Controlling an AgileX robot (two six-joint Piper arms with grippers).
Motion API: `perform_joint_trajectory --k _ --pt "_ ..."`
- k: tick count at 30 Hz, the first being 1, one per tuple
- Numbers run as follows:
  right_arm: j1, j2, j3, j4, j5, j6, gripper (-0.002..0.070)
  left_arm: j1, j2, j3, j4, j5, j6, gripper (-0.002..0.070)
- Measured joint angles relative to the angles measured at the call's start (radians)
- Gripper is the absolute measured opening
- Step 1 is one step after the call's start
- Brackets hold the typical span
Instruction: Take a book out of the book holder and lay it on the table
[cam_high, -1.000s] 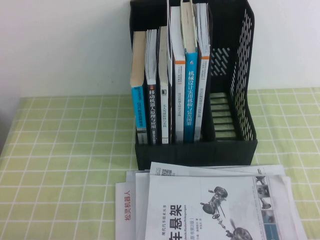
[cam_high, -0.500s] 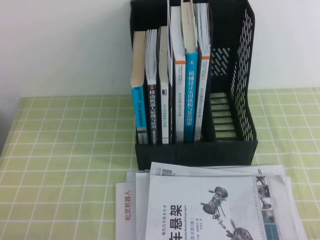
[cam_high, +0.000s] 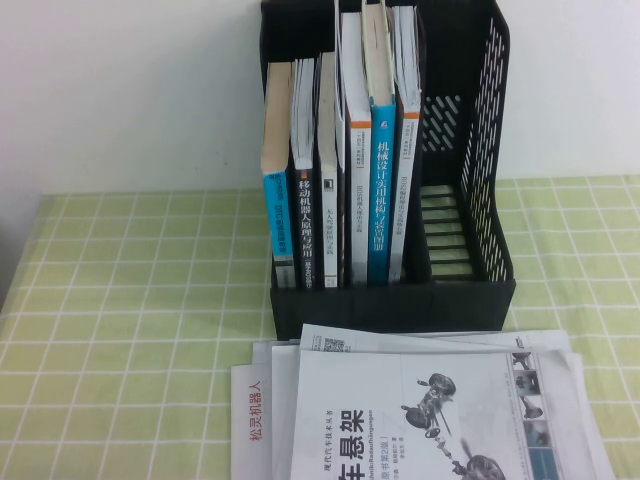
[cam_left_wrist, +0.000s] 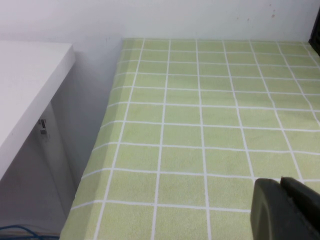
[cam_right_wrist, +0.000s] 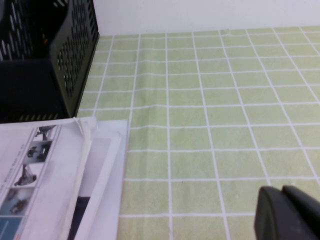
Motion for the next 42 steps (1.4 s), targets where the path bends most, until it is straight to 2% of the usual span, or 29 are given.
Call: perform_joint_trajectory --k 14,18,21,25,32,37,39,42 --pt "0.0 0.0 0.0 -0.025 0.0 0.0 -0.0002 0.0 0.0 0.0 0.0 0.0 -0.001 -0.0003" --pt "0.0 0.0 0.001 -0.046 -0.045 0.0 -0.0002 0.0 0.0 0.002 0.08 -0.049 0.037 -0.0003" --pt "0.0 0.0 0.001 -0.062 -0.188 0.0 -0.0002 0.0 0.0 0.007 0.239 -0.21 0.094 -0.0003" --pt "0.0 0.0 0.001 -0.094 -0.457 -0.038 -0.0002 0.0 0.0 0.008 0.419 -0.525 0.124 -0.0003" --pt "0.0 0.0 0.001 -0.123 -0.807 -0.044 -0.0002 0.0 0.0 0.008 0.557 -1.023 0.122 -0.0003" --pt "0.0 0.0 0.001 -0.127 -0.885 -0.02 -0.0002 0.0 -0.001 0.008 0.588 -1.212 -0.085 -0.0003" --pt "0.0 0.0 0.001 -0.129 -0.888 -0.02 -0.0002 0.0 -0.001 0.008 0.585 -1.19 -0.236 -0.0003" --pt "0.0 0.0 0.001 -0.129 -0.888 -0.02 -0.0002 0.0 -0.001 0.008 0.567 -1.063 -0.514 -0.0003"
